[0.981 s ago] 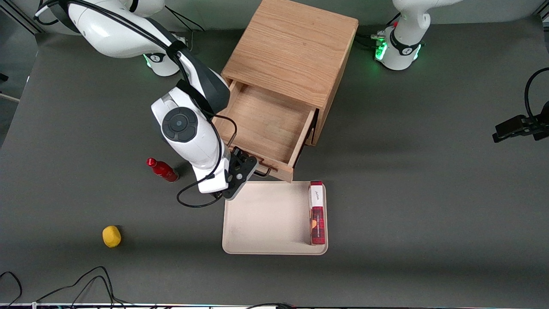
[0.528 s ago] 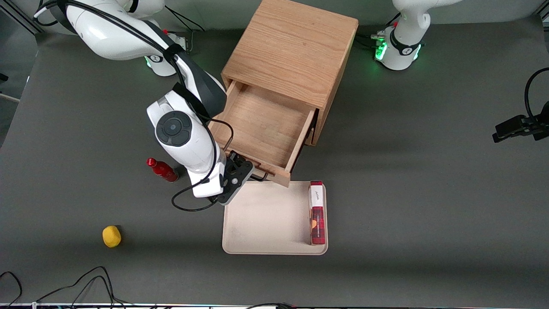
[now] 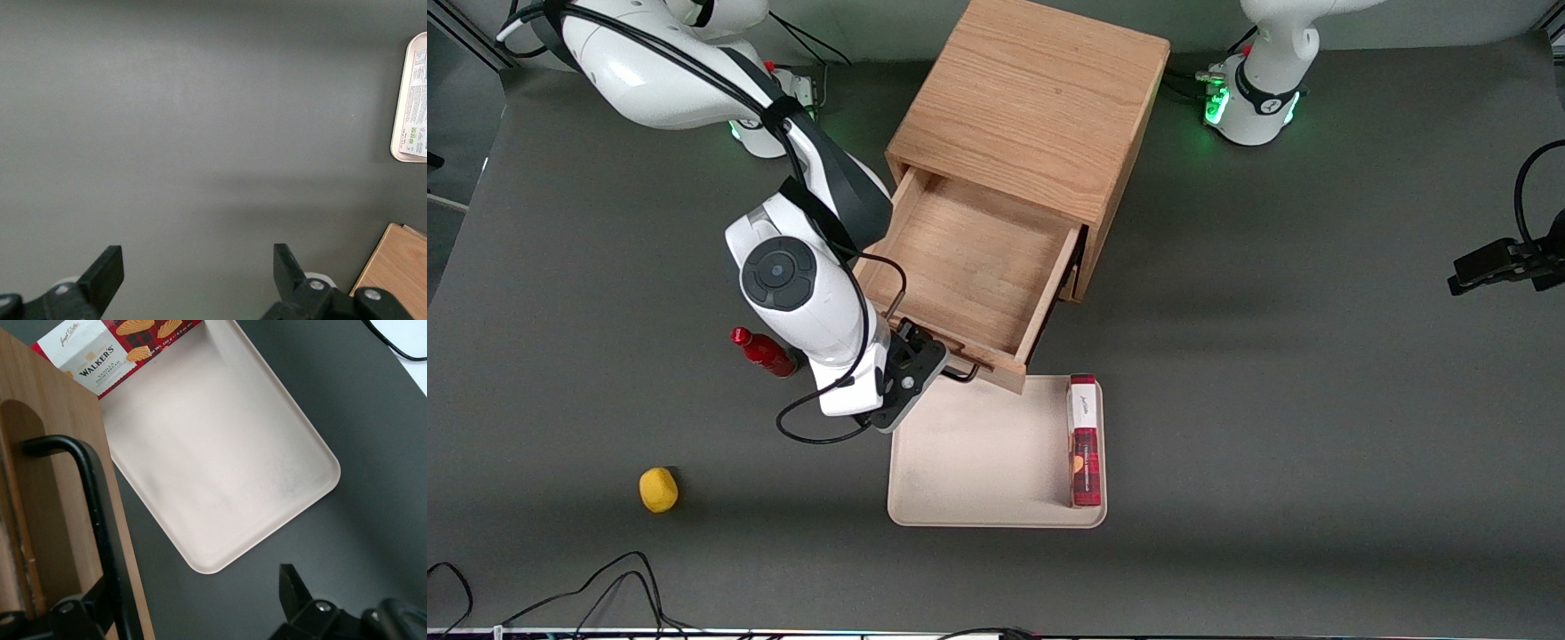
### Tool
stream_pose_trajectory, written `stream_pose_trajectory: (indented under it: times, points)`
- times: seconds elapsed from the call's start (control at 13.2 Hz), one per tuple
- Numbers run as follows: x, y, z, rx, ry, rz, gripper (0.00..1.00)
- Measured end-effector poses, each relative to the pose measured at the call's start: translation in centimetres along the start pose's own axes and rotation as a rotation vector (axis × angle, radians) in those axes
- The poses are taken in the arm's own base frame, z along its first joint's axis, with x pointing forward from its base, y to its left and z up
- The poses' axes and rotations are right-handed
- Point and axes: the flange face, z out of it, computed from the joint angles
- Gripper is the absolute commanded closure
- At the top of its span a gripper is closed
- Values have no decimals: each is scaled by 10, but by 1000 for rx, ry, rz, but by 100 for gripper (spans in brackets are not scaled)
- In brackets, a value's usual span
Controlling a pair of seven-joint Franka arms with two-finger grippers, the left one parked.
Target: Open upper drawer
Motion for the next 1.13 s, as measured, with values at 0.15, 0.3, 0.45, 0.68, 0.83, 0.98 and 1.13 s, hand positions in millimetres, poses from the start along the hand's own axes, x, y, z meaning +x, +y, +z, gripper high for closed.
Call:
stream_pose_trajectory:
  times: [0.15,0.3,0.45,0.68,0.83,0.98,1.13]
  points:
    - [-1,1,0,2,-7,1,0]
    - [-1,1,-1,4,-15,3,0]
    - [-1,1,-2,5,-16,2,0]
    - [1,1,0,12,-26,3,0]
    - [4,-4,1,20,-38,-4,0]
    - [5,-10,-2,29,-54,-1,0]
    - [6,-12,-6,55,-54,15,0]
